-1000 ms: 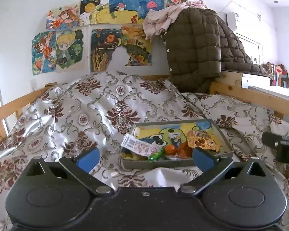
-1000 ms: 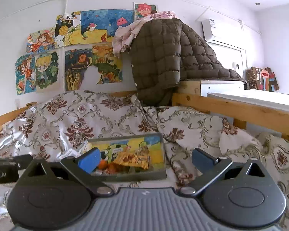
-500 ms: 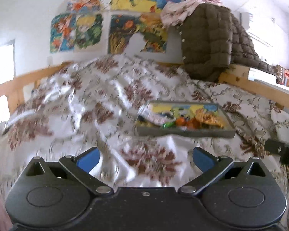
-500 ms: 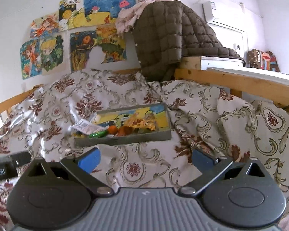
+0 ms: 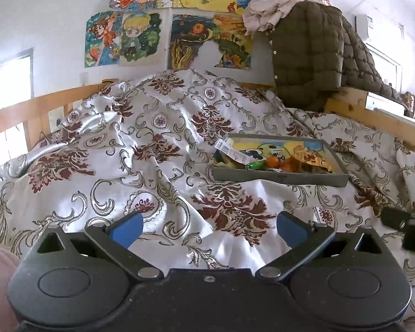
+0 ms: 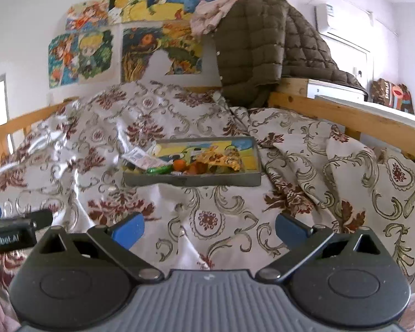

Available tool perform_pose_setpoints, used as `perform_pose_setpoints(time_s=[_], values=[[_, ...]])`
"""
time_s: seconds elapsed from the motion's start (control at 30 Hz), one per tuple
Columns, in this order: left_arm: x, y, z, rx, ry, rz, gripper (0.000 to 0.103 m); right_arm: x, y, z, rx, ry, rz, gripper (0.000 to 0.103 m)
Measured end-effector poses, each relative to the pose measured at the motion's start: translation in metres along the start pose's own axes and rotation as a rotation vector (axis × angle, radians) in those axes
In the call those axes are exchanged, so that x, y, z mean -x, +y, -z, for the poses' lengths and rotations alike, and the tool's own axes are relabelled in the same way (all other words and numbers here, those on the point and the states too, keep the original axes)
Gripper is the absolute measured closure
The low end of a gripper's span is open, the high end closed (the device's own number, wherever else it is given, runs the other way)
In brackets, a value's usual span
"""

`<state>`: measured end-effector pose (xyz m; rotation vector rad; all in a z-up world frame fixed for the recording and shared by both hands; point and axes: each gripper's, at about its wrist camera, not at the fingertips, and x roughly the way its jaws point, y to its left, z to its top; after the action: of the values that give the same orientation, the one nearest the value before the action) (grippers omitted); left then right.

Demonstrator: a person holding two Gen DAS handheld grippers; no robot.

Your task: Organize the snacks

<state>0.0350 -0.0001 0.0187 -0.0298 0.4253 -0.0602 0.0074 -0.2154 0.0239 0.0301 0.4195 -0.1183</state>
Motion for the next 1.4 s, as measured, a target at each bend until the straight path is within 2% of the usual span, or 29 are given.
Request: perform_pose_setpoints(time_s=[0.37,1.4], values=[[0.002,0.000,0.004,0.002,0.013,0.009,0.001,-0.004,0.012,0.004,0.055,0.035,0.023,0.000],[-0.004,-0.003,0.007,-0.018,0.044,-0.011,0.001,-0.007,0.003,0.003,0.025,0.056,0.036,0.000]])
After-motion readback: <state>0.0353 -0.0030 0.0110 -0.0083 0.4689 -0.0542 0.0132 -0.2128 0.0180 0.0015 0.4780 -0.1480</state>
